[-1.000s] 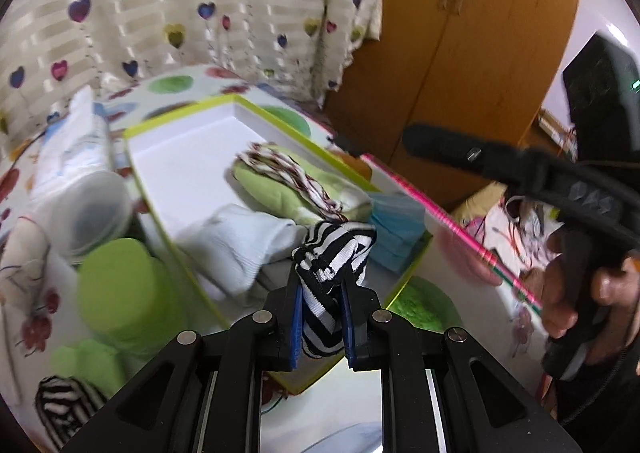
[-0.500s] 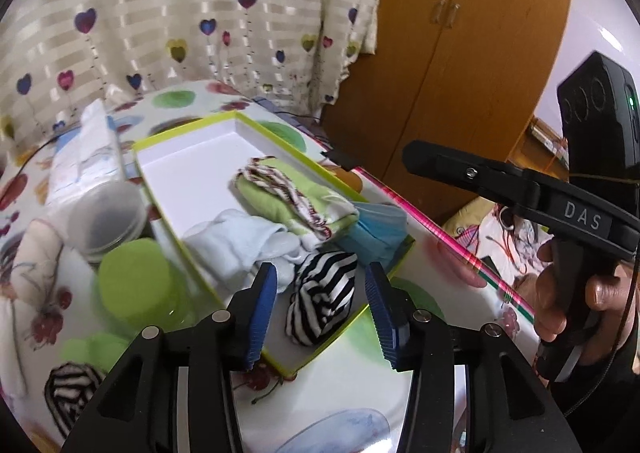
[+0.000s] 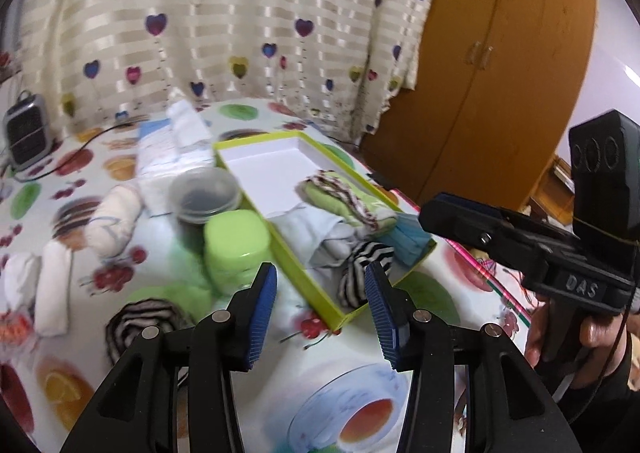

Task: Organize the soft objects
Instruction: 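Withdraw both tools from the box toward the table items, then move the left tool to the striped sock ball while the right tool approaches the green cloth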

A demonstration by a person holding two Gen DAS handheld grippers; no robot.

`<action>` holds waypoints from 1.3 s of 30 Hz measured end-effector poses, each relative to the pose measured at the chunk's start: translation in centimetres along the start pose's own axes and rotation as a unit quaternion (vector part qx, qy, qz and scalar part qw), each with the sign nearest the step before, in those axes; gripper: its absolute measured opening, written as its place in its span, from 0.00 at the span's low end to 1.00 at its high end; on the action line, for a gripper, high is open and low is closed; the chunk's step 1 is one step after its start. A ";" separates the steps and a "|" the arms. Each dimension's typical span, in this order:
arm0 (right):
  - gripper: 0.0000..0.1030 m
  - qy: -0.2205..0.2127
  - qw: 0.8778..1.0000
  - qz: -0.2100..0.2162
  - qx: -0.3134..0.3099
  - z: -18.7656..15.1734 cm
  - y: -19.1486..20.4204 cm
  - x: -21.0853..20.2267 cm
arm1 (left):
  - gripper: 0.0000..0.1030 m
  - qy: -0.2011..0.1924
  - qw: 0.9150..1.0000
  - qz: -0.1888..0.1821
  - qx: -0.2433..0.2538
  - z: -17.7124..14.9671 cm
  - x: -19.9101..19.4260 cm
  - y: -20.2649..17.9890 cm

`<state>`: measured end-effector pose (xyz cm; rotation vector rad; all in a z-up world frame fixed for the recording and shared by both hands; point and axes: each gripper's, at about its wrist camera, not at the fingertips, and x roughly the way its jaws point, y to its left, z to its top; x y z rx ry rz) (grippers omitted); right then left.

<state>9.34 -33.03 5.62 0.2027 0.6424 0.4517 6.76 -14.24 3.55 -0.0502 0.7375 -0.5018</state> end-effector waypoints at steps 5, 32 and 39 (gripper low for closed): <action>0.46 0.007 1.000 0.011 -0.019 -0.6 1.9 0.2 | 0.44 -0.004 1.000 0.016 -0.018 -0.7 -1.2 1.1; 0.46 0.061 0.995 0.031 -0.079 -2.6 8.2 2.5 | 0.44 -0.008 0.994 0.083 -0.076 -3.8 -4.2 5.7; 0.46 0.071 0.994 0.033 -0.077 -2.8 8.3 3.2 | 0.44 0.002 0.992 0.085 -0.088 -4.2 -3.5 6.9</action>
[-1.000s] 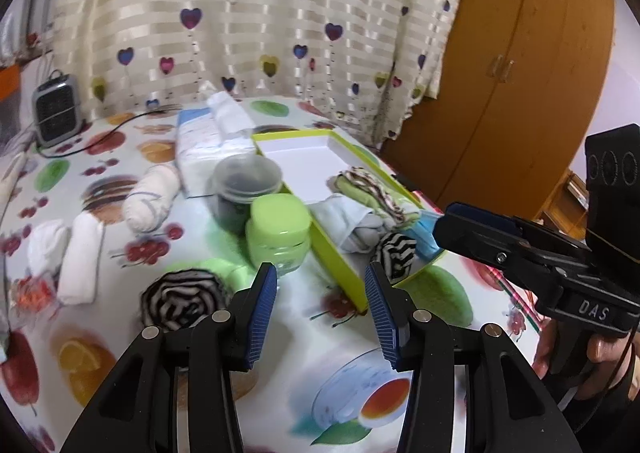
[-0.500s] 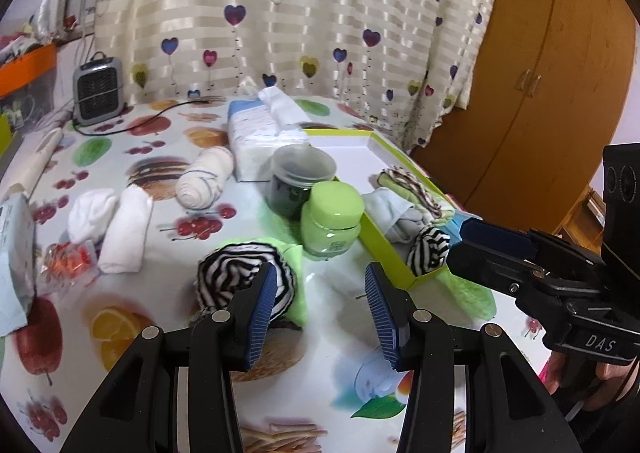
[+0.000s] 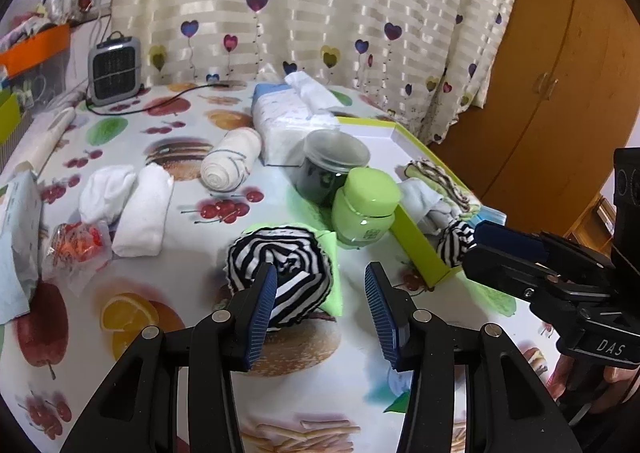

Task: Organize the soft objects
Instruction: 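Move the left tool to the striped sock ball while the right tool approaches the green cloth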

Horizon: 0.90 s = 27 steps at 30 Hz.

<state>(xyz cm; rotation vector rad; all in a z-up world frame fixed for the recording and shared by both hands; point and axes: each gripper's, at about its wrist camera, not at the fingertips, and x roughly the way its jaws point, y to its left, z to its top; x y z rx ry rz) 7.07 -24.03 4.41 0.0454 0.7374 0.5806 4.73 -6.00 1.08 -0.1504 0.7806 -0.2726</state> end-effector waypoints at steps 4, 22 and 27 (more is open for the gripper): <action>0.46 0.005 1.000 -0.001 0.001 0.0 0.0 0.4 | 0.49 0.001 1.000 -0.003 -0.008 -0.1 0.4 1.0; 0.46 0.021 1.000 0.007 0.003 -0.1 -0.4 1.6 | 0.53 0.038 0.999 0.008 -0.008 -0.1 3.7 2.2; 0.46 0.029 1.000 0.008 0.006 -0.1 -0.5 2.2 | 0.52 0.050 0.998 0.025 -0.015 -0.2 4.8 2.6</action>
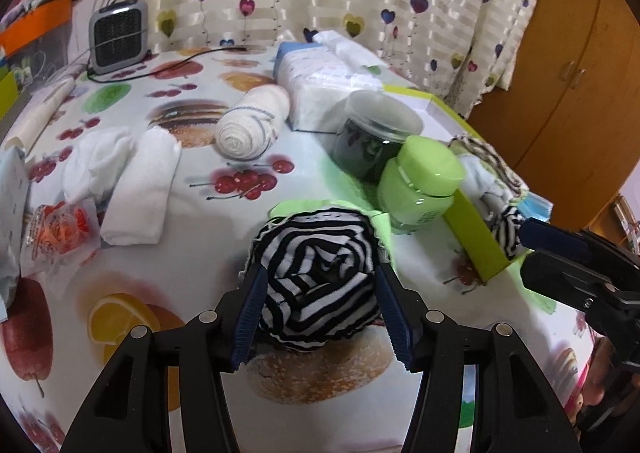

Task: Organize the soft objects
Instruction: 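Move the left tool to the striped sock ball while the right tool approaches the green cloth, then grasp the black-and-white striped sock with the left tool while the right tool grasps the green cloth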

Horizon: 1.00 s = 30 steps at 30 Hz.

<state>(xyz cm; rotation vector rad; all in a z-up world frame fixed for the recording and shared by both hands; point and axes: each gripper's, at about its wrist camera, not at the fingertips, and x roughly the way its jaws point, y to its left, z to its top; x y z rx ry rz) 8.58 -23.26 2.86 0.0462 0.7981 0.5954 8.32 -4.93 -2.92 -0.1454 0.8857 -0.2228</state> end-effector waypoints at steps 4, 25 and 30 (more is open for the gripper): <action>0.46 0.011 1.000 0.002 0.005 -0.1 -0.1 0.6 | 0.13 0.002 1.000 0.001 -0.006 -0.2 0.0 0.5; 0.46 0.080 0.997 0.009 0.009 0.7 1.9 7.3 | 0.29 -0.030 0.998 0.009 -0.051 -0.9 -2.7 3.7; 0.46 0.085 0.996 -0.010 0.004 0.7 2.2 8.2 | 0.47 -0.059 0.997 0.012 -0.049 -0.9 -4.1 4.1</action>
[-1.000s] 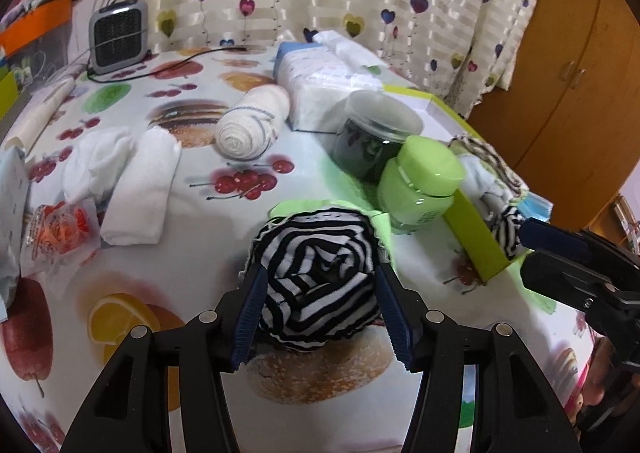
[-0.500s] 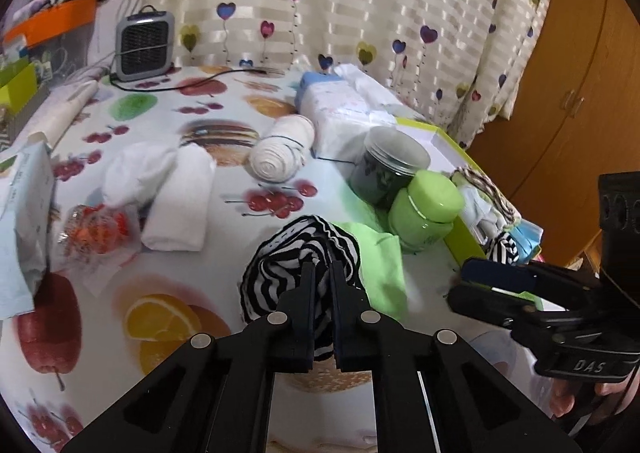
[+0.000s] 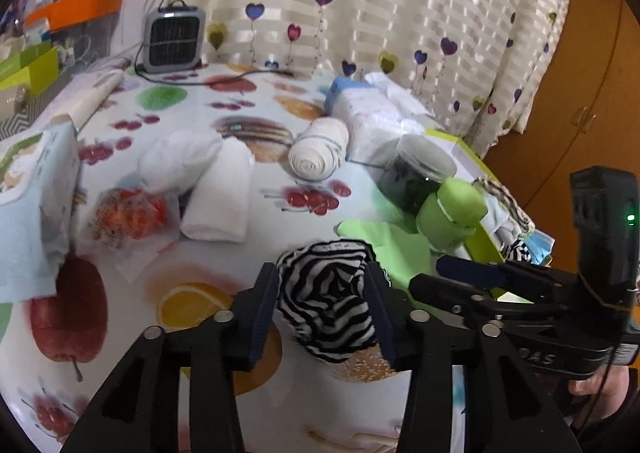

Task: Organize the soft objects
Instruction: 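Grasp the black-and-white striped sock with the left tool while the right tool grasps the green cloth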

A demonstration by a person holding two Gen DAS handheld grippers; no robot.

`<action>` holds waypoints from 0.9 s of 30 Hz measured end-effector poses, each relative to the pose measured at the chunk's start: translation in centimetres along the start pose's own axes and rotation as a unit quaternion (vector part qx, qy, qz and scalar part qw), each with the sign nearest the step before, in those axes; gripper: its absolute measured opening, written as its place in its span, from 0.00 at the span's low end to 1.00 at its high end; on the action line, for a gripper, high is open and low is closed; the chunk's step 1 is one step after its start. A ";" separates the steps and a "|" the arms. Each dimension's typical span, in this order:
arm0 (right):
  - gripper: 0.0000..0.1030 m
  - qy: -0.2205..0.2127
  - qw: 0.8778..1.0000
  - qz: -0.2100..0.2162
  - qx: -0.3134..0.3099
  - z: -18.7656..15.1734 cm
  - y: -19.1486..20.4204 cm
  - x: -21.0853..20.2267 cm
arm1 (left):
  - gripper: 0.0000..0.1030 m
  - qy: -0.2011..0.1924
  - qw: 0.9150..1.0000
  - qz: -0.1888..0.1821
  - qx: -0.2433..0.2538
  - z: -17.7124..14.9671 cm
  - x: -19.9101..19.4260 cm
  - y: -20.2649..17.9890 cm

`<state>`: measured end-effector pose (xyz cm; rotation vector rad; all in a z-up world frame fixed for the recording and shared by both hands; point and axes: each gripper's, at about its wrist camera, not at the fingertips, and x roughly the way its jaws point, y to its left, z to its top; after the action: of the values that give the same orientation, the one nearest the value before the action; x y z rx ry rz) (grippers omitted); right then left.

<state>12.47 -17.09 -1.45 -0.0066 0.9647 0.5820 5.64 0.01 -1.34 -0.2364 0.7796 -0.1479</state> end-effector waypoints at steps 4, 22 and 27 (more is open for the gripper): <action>0.46 0.001 1.000 -0.011 -0.007 0.2 0.4 0.6 | 0.52 0.016 1.000 -0.007 0.003 -0.2 1.0 0.2; 0.20 0.007 0.998 -0.056 -0.023 0.4 1.5 2.3 | 0.26 0.045 0.999 0.019 0.023 -1.1 3.3 -0.4; 0.13 0.009 0.999 -0.045 -0.022 0.1 1.6 2.2 | 0.16 0.048 0.998 0.021 0.026 -1.4 3.0 -0.5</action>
<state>12.77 -14.69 -2.66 -0.0945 0.9634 0.5219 6.74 -1.36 -4.21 -0.1640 0.8743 -0.1404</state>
